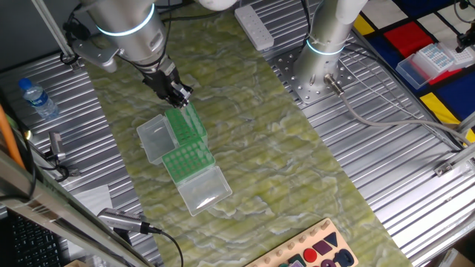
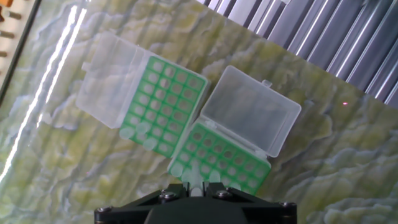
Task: Transfer all large pipette tips from one holder to another
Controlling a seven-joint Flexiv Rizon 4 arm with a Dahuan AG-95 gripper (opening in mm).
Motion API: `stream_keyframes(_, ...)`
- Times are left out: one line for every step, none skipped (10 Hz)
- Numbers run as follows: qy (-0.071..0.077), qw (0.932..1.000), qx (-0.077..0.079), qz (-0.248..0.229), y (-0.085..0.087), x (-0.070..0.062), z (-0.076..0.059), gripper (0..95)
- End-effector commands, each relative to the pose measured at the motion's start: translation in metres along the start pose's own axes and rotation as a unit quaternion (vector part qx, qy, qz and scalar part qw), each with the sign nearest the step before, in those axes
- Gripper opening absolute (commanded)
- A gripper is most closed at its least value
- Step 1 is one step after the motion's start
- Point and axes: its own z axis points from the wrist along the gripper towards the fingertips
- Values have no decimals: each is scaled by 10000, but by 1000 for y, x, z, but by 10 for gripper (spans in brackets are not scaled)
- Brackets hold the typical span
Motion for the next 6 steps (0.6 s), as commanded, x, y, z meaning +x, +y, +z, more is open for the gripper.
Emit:
stream_keyframes(-9,10000,-3,-71,0,3,2,380)
stream_keyframes(-8,10000,-3,-76,0,3,2,380)
stream_keyframes(-9,10000,-4,-74,1,3,3,380)
stream_keyframes(-18,10000,-17,-10,2,1,4,380)
stream_keyframes(-28,9999,-35,117,4,-3,6,380)
stream_keyframes(-37,9995,-43,309,10,-11,10,380)
